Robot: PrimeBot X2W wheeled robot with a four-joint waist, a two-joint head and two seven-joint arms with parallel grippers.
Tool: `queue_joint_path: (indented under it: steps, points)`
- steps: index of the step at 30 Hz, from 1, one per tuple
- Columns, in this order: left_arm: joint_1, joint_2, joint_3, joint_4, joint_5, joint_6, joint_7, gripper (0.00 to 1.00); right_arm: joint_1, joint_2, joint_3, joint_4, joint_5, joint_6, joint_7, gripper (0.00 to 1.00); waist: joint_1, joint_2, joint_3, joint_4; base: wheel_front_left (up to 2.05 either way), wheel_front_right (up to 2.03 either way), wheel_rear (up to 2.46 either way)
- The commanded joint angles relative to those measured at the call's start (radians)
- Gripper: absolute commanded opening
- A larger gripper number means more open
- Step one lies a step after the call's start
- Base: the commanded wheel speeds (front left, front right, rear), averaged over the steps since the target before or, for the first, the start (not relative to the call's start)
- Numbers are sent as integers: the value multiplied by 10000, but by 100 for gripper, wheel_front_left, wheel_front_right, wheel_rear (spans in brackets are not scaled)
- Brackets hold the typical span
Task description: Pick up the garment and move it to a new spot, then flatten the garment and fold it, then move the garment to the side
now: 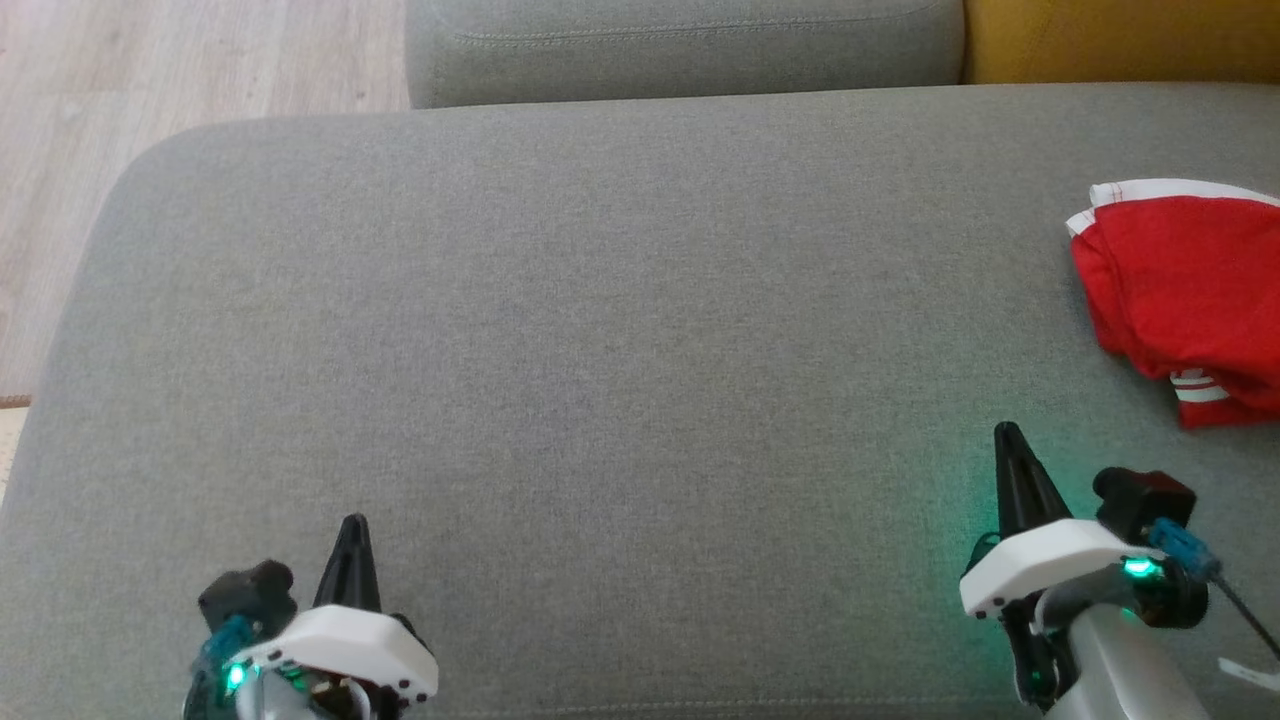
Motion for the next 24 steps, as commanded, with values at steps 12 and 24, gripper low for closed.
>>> queue_joint_path:
  steps: [12,24]
  points:
    - [-469,58,402,-506,-1408,-308,394,0,-263,-48,-115,-792,1605,12,352,0,0,0,-65,3,0,0,0]
    - [-525,70,657,-652,-2684,-534,746,0,-101,-49,-222,-1190,3033,19,694,0,0,0,-129,5,0,0,0]
